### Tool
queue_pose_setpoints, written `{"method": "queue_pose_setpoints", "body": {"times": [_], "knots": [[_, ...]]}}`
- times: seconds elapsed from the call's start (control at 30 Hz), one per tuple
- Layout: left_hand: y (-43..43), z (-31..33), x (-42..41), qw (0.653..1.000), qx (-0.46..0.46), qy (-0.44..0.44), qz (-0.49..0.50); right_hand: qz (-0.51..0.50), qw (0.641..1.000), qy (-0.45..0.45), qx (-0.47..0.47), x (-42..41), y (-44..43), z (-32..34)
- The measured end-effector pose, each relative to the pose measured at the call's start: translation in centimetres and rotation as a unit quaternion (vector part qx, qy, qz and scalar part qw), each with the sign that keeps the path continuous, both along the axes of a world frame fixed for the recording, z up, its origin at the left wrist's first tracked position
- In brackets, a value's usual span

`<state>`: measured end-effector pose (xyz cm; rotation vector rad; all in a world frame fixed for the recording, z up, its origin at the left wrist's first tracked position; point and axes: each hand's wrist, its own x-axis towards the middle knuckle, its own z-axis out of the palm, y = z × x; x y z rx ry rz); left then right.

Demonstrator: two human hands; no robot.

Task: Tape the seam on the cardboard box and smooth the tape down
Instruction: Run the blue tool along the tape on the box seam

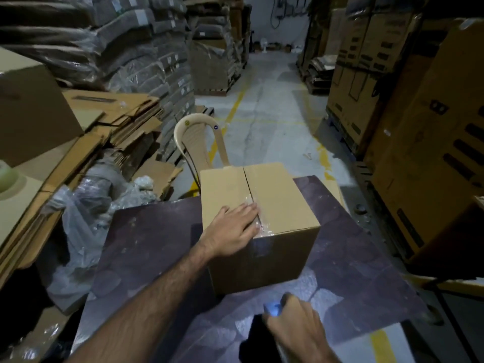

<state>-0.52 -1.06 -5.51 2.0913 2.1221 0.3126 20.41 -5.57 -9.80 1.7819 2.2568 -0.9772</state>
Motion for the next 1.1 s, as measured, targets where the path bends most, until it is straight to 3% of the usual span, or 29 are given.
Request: {"method": "queue_pose_setpoints", "body": {"times": [0.27,0.57,0.67,0.73,0.77,0.83,0.9,0.97,1.1], "knots": [[-0.1,-0.2,0.0,1.000,-0.008,0.003,0.011,-0.065,0.992,0.080,0.074,1.5,1.7,1.7],[-1.0,0.2,1.3,0.996,0.010,0.082,0.029,-0.099,0.981,0.113,0.126,5.1,3.1,0.4],[-2.5,-0.9,3.5,0.983,0.148,0.100,0.037,-0.105,0.979,0.104,0.137,6.7,3.9,-0.7],[-3.7,-3.0,6.5,0.963,0.266,0.032,-0.016,-0.110,0.978,0.097,0.149,7.7,4.7,-1.6],[-4.0,-4.1,8.3,0.961,0.271,-0.009,-0.048,-0.110,0.977,0.090,0.157,8.1,5.1,-2.1],[-3.7,-5.8,11.8,0.978,0.177,-0.092,-0.064,-0.103,0.977,0.074,0.172,8.7,6.1,-3.3],[-2.7,-7.0,14.5,0.981,0.028,-0.190,-0.032,-0.085,0.978,0.052,0.185,9.1,7.3,-4.7],[-1.2,-8.0,16.1,0.953,-0.070,-0.295,0.014,-0.060,0.977,0.021,0.203,9.5,8.5,-6.1],[2.0,-9.7,18.3,0.912,-0.171,-0.363,0.082,0.009,0.974,-0.057,0.218,10.3,10.4,-8.9]]}}
